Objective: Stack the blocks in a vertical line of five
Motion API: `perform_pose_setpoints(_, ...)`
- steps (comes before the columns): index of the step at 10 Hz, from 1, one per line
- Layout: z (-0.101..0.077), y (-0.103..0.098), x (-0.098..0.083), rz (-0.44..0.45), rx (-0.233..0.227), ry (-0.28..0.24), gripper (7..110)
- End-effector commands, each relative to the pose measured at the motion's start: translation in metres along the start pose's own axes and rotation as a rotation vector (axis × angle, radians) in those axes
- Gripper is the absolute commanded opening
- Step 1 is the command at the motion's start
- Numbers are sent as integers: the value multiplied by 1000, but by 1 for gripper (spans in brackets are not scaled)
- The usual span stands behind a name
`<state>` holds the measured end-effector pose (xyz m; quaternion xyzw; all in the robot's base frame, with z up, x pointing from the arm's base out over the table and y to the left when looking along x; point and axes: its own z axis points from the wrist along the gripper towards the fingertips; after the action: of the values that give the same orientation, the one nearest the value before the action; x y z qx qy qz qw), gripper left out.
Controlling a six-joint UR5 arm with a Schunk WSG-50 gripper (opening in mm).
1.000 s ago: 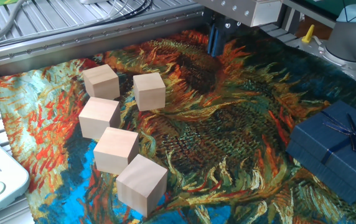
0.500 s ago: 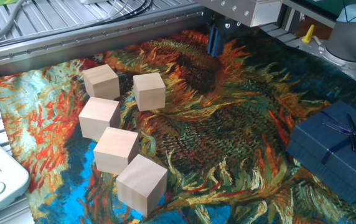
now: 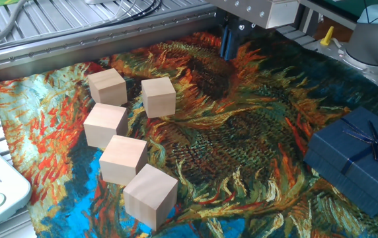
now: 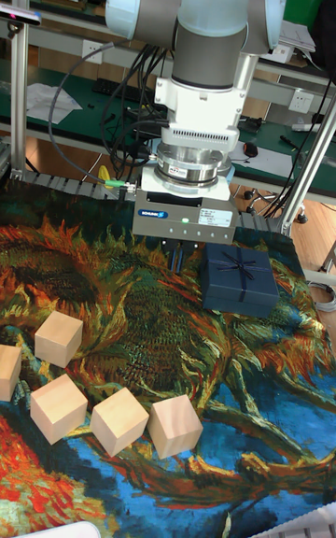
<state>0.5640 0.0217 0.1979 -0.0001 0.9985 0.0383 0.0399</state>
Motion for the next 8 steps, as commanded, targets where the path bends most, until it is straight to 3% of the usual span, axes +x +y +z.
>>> perform_pose_setpoints(1, -1, 2, -1, 1, -12, -3, 7)
perform_pose_setpoints(5, -1, -17, 22, -46, 63, 90, 7)
perform_pose_setpoints(8, -2, -22, 28, -57, 80, 112, 7)
